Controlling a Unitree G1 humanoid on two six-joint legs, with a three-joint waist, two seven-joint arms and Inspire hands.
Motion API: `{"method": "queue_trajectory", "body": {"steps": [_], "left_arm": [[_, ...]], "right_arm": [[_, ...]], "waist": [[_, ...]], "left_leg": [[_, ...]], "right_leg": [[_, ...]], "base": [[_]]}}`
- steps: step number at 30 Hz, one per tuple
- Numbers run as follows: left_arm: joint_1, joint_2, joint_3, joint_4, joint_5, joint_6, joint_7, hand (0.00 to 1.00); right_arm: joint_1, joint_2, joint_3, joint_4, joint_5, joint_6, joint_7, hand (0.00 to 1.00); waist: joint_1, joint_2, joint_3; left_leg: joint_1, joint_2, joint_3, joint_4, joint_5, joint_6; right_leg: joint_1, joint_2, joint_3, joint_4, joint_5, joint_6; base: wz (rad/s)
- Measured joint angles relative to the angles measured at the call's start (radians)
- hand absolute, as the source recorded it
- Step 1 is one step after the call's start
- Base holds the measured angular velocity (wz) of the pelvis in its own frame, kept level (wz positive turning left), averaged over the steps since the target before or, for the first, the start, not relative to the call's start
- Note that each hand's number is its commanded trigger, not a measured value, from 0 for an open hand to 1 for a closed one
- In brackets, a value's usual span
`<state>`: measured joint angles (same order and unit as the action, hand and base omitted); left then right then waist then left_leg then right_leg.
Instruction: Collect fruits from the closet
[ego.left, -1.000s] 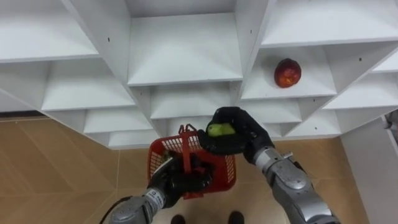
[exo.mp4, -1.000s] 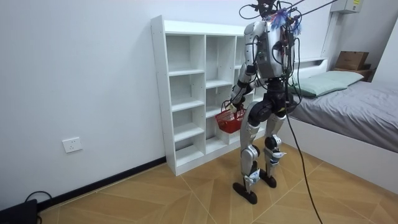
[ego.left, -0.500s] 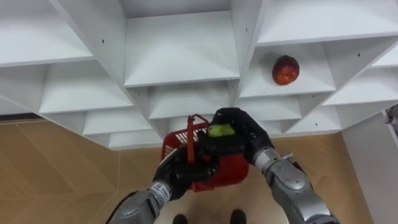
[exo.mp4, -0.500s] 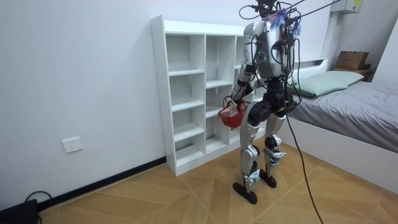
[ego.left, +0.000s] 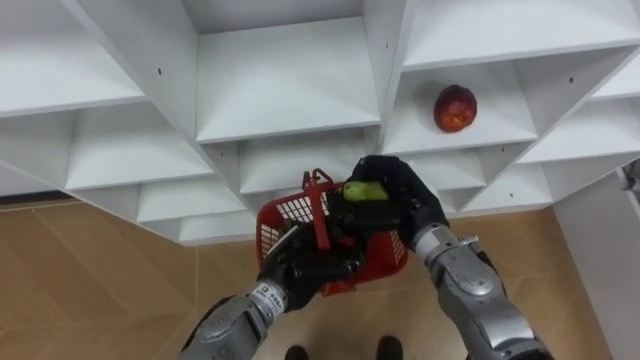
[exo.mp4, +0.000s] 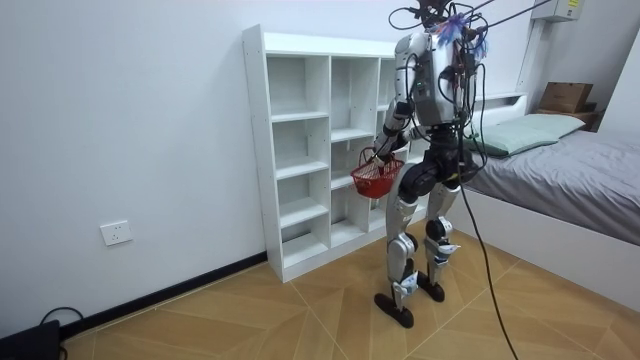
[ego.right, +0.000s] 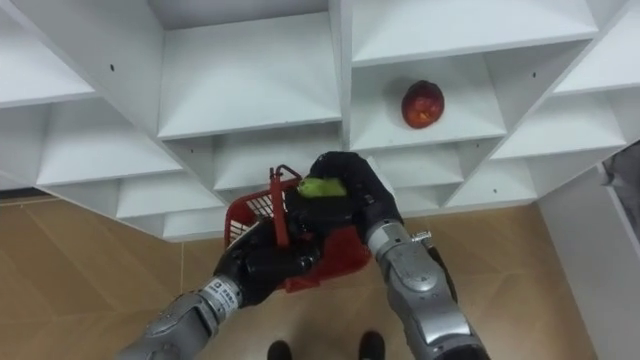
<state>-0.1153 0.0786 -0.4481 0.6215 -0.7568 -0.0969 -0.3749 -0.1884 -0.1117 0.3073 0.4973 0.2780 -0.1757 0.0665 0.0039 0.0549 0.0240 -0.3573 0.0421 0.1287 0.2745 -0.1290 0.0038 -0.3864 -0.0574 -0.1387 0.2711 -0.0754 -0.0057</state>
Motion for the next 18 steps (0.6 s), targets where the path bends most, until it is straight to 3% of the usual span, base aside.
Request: {"method": "queue_trajectory", "body": {"steps": [7, 12, 18], "left_arm": [[0.006, 0.005, -0.031, -0.050, -0.001, 0.010, -0.036, 1.00], [0.009, 0.006, -0.038, -0.073, -0.021, 0.025, -0.053, 1.00], [0.009, 0.006, -0.050, -0.077, -0.060, 0.025, -0.069, 1.00]], "right_arm": [[-0.006, -0.005, -0.022, 0.006, 0.008, 0.000, -0.005, 1.00], [-0.006, -0.002, -0.024, 0.021, 0.103, 0.003, -0.014, 1.00], [-0.006, 0.006, -0.013, 0.041, 0.182, 0.003, -0.020, 1.00]], "waist": [[-0.003, 0.003, -0.0016], [-0.005, 0.002, -0.0010], [-0.011, -0.007, 0.0049]], "left_leg": [[0.004, 0.001, 0.008, 0.002, 0.001, 0.001], [0.005, 0.001, 0.008, 0.001, 0.001, 0.001], [0.007, 0.001, 0.008, -0.002, 0.001, 0.001]], "right_leg": [[0.001, -0.002, 0.002, 0.004, 0.000, 0.000], [0.001, -0.002, 0.001, 0.004, 0.000, 0.000], [0.002, -0.002, 0.001, 0.002, 0.000, 0.000]], "base": [[0.00], [0.00], [0.00]]}}
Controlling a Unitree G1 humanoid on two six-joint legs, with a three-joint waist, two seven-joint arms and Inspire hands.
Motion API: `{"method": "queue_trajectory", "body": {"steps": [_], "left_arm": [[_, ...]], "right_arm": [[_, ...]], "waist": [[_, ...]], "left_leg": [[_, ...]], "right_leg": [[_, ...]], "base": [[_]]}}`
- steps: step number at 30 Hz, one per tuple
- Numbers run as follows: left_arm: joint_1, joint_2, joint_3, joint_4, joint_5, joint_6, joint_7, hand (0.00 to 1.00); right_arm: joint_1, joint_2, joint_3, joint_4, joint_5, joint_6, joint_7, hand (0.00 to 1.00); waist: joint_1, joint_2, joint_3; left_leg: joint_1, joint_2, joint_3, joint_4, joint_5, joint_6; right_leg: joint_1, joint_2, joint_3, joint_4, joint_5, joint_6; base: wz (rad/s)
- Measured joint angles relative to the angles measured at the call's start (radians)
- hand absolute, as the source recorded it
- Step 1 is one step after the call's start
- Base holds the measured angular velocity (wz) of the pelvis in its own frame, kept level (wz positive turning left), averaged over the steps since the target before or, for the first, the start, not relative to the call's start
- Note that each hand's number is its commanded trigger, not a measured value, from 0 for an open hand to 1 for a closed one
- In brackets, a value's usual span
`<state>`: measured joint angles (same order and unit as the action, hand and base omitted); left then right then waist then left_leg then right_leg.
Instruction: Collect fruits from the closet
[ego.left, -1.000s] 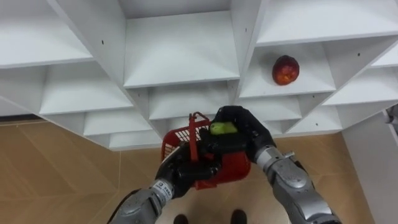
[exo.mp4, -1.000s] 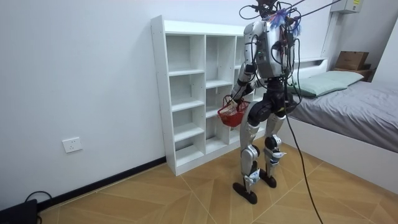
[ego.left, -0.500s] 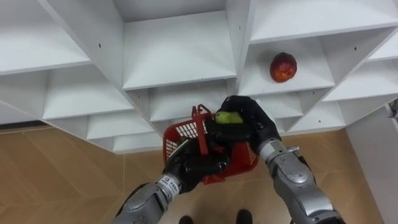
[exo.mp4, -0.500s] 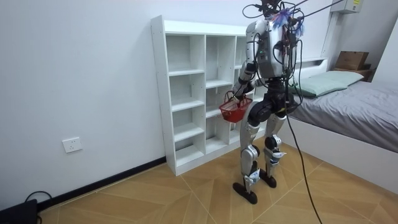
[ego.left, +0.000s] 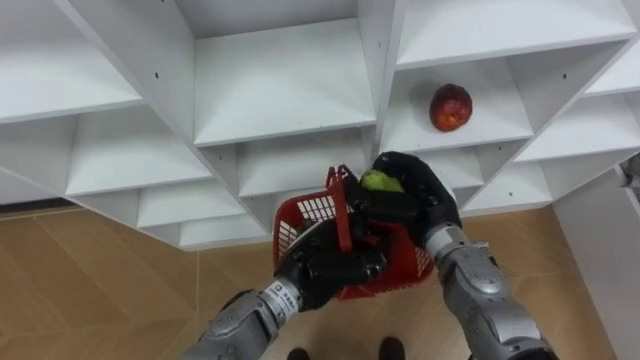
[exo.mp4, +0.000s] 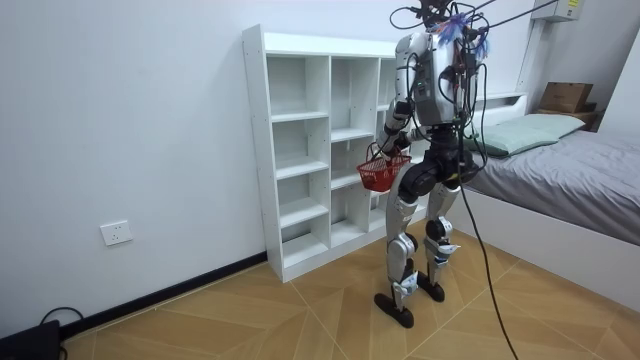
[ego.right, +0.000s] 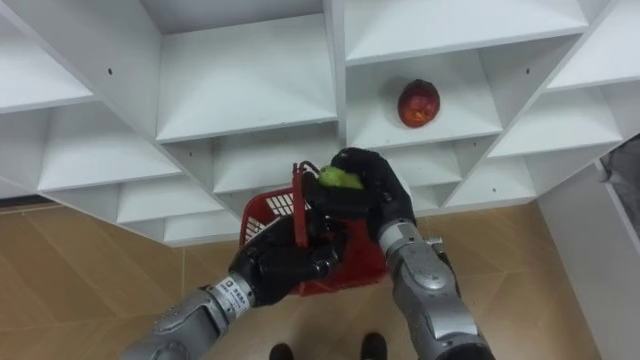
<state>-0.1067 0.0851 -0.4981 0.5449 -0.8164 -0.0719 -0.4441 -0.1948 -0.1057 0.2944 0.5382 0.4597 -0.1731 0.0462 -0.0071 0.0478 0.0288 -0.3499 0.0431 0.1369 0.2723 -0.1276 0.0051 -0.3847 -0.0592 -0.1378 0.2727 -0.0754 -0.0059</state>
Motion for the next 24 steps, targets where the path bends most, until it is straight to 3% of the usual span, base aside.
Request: {"method": "queue_trajectory", "body": {"steps": [4, 5, 6, 7, 24], "left_arm": [[-0.001, 0.000, -0.015, -0.013, -0.018, -0.001, 0.000, 1.00], [-0.001, 0.000, -0.014, -0.013, -0.019, -0.002, 0.000, 1.00], [-0.001, 0.000, -0.014, -0.014, -0.020, -0.003, 0.000, 1.00], [-0.001, 0.000, -0.014, -0.015, -0.022, -0.008, 0.000, 1.00], [-0.001, 0.009, -0.016, -0.033, -0.048, -0.013, -0.002, 1.00]], "right_arm": [[0.000, 0.007, 0.000, 0.000, 0.048, -0.004, -0.001, 1.00], [0.000, 0.009, 0.000, 0.000, 0.051, -0.005, -0.002, 0.67], [0.000, 0.013, 0.000, 0.000, 0.053, -0.010, -0.003, 0.20], [0.000, 0.017, 0.000, 0.000, 0.056, -0.015, -0.004, 0.00], [-0.002, 0.022, 0.000, 0.024, 0.038, -0.055, -0.010, 0.00]], "waist": [[-0.004, -0.010, 0.0066], [-0.005, -0.011, 0.0069], [-0.008, -0.011, 0.0069], [-0.011, -0.011, 0.0068], [-0.015, -0.010, 0.0061]], "left_leg": [[-0.005, 0.000, 0.000, 0.000, 0.000, 0.000], [-0.006, 0.000, 0.000, 0.000, 0.000, 0.000], [-0.008, 0.000, 0.000, 0.000, 0.000, 0.000], [-0.009, 0.000, 0.000, 0.000, 0.000, 0.000], [-0.010, 0.001, 0.000, 0.001, 0.000, 0.000]], "right_leg": [[-0.003, 0.000, 0.001, -0.001, 0.000, 0.000], [-0.004, 0.000, 0.001, -0.001, 0.000, 0.000], [-0.005, 0.000, 0.001, -0.001, 0.000, 0.000], [-0.006, 0.001, 0.001, -0.001, 0.000, 0.000], [-0.009, 0.002, 0.001, 0.000, 0.001, -0.001]], "base": [[0.00], [0.00], [0.00], [0.00], [0.00]]}}
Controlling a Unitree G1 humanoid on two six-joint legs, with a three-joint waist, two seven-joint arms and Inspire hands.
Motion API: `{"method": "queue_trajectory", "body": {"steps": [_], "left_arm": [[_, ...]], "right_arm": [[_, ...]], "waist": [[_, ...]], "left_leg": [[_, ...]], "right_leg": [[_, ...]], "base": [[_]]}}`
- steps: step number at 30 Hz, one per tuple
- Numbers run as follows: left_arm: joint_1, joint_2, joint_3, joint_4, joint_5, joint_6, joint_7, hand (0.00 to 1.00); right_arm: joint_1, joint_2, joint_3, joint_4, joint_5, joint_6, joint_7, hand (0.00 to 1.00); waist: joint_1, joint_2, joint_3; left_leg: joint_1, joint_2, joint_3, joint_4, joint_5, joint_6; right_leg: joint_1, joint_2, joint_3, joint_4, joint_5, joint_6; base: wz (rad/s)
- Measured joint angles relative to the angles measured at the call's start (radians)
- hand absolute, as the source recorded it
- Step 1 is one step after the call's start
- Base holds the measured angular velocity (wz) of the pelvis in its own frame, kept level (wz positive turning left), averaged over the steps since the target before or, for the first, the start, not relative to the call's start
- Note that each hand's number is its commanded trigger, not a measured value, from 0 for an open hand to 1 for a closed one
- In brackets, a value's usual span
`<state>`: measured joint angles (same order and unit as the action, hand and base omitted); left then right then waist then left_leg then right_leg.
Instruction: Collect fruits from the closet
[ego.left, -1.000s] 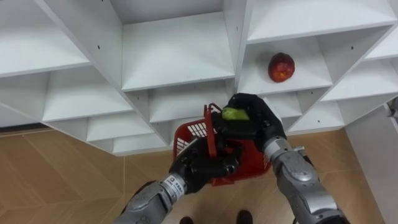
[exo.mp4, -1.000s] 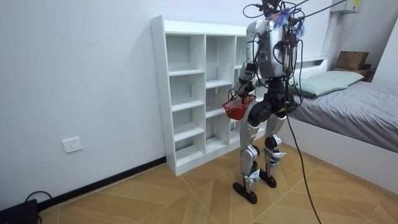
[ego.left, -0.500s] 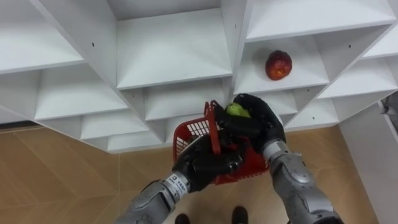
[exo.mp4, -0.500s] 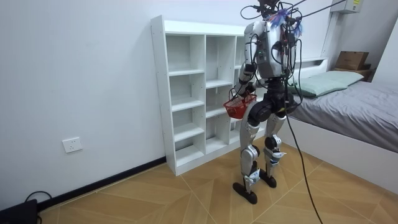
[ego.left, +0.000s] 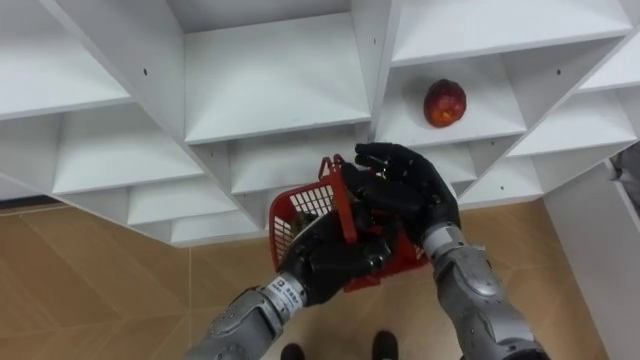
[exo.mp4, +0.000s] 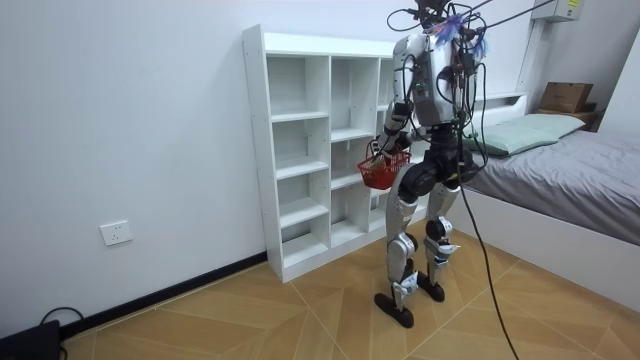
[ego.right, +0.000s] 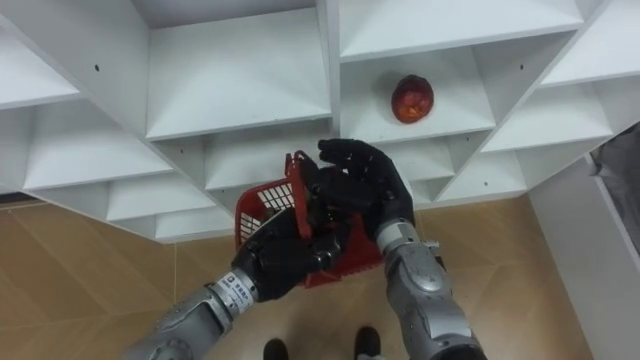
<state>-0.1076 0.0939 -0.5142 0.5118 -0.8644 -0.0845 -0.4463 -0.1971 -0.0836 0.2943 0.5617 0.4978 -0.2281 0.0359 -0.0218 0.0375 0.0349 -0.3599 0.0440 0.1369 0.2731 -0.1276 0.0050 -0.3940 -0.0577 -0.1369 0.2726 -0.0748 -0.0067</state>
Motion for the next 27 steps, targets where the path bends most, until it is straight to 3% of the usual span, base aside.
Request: {"method": "queue_trajectory", "body": {"steps": [27], "left_arm": [[0.004, 0.021, 0.006, 0.000, 0.033, 0.014, -0.002, 1.00]], "right_arm": [[-0.006, -0.020, -0.003, 0.016, -0.109, -0.002, 0.007, 0.00]], "waist": [[-0.001, 0.000, -0.0013]], "left_leg": [[0.001, 0.001, 0.000, 0.003, 0.000, 0.000]], "right_leg": [[0.000, 0.000, -0.001, 0.001, 0.002, -0.002]], "base": [[0.00]]}}
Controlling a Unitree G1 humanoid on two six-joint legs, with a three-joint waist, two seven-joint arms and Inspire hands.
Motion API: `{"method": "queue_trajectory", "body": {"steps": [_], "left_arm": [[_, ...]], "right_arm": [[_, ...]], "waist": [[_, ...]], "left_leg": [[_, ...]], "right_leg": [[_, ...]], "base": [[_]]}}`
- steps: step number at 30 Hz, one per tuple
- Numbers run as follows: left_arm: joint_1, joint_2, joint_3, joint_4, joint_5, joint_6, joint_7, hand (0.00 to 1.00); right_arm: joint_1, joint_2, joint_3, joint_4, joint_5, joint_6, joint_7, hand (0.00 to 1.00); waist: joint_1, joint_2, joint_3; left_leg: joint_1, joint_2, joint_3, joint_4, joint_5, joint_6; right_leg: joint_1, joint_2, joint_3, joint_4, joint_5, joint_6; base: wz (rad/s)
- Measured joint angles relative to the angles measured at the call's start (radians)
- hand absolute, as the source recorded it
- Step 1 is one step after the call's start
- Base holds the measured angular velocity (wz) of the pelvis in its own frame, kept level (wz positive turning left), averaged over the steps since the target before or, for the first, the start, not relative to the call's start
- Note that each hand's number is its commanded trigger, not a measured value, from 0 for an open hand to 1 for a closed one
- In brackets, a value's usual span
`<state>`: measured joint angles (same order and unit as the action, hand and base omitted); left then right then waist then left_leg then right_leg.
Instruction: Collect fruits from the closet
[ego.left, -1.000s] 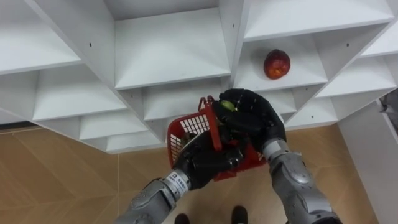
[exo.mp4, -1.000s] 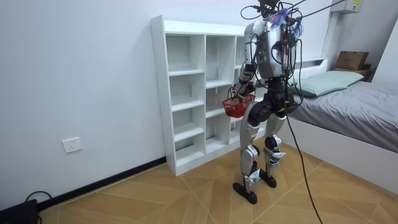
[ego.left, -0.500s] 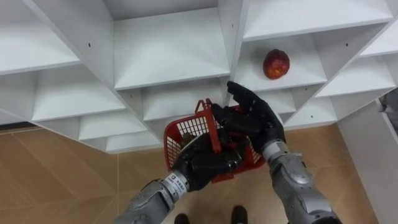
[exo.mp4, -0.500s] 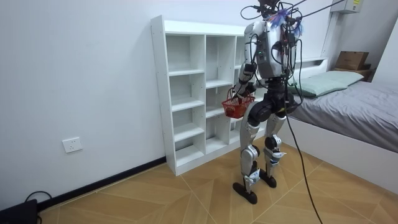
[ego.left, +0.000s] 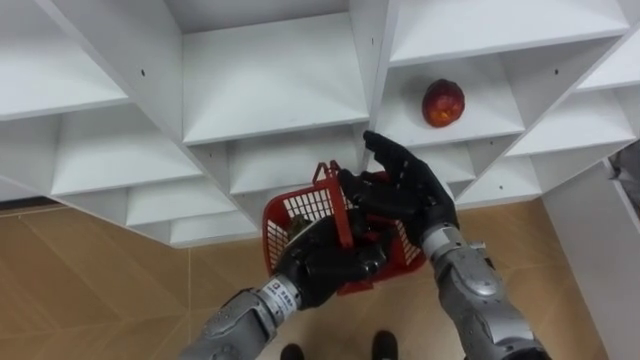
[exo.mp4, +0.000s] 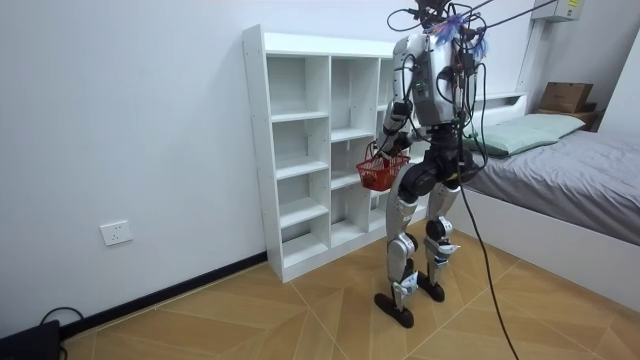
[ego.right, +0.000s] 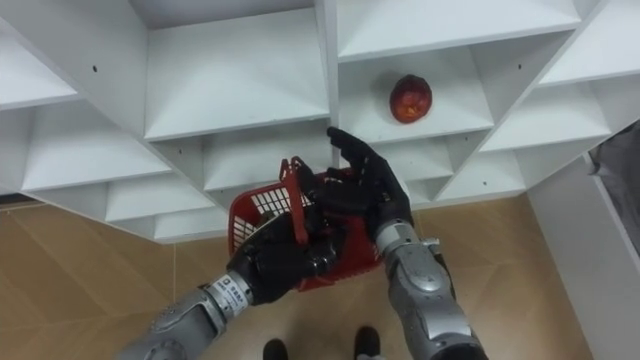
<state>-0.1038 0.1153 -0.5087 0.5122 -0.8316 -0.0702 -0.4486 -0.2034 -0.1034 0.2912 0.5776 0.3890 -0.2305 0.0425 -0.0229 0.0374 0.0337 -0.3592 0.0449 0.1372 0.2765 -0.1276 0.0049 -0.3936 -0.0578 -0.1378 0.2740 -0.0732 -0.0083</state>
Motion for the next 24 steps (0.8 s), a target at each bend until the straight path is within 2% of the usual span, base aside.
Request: {"method": "queue_trajectory", "body": {"steps": [6, 9, 12, 15, 17, 24], "left_arm": [[0.012, 0.014, 0.005, 0.000, 0.020, 0.000, -0.001, 1.00], [0.019, 0.018, 0.015, 0.000, 0.029, 0.000, -0.004, 1.00], [0.035, 0.019, 0.033, 0.000, 0.074, -0.002, -0.005, 1.00], [0.037, 0.028, 0.039, 0.000, 0.128, -0.002, -0.006, 1.00], [0.039, 0.035, 0.045, 0.000, 0.128, -0.002, -0.011, 1.00], [0.086, 0.031, 0.083, 0.000, 0.127, -0.003, -0.019, 1.00]], "right_arm": [[0.001, 0.000, -0.001, -0.002, -0.065, 0.000, -0.037, 0.00], [0.006, -0.001, -0.001, -0.004, -0.091, 0.000, -0.067, 0.00], [0.032, -0.004, -0.002, -0.016, -0.133, 0.000, -0.102, 0.00], [0.057, -0.012, -0.002, -0.042, -0.183, 0.000, -0.136, 0.00], [0.073, -0.018, -0.002, -0.058, -0.205, 0.000, -0.164, 0.00], [0.106, -0.024, -0.018, -0.075, -0.351, -0.001, -0.308, 0.00]], "waist": [[-0.004, -0.003, -0.0015], [-0.005, -0.006, -0.0047], [-0.006, -0.012, -0.0108], [-0.004, -0.013, -0.0112], [-0.005, -0.012, -0.0116], [-0.006, -0.009, -0.0164]], "left_leg": [[0.004, -0.001, 0.000, 0.000, 0.000, 0.000], [0.004, 0.000, 0.000, -0.002, 0.000, 0.000], [0.004, 0.001, 0.000, -0.002, 0.000, 0.000], [0.004, 0.002, 0.000, -0.004, 0.000, 0.000], [0.004, 0.002, 0.001, -0.004, 0.000, 0.000], [0.010, 0.003, 0.014, -0.004, 0.000, 0.000]], "right_leg": [[0.003, 0.000, 0.000, 0.001, 0.000, 0.000], [0.003, 0.001, 0.001, -0.001, 0.000, 0.000], [0.007, 0.003, 0.002, -0.008, 0.001, 0.000], [0.008, 0.007, 0.010, -0.018, 0.007, 0.001], [0.008, 0.007, 0.011, -0.018, 0.007, 0.001], [0.006, 0.010, 0.024, -0.012, 0.007, 0.001]], "base": [[0.00], [0.00], [0.00], [-0.01], [0.00], [-0.04]]}}
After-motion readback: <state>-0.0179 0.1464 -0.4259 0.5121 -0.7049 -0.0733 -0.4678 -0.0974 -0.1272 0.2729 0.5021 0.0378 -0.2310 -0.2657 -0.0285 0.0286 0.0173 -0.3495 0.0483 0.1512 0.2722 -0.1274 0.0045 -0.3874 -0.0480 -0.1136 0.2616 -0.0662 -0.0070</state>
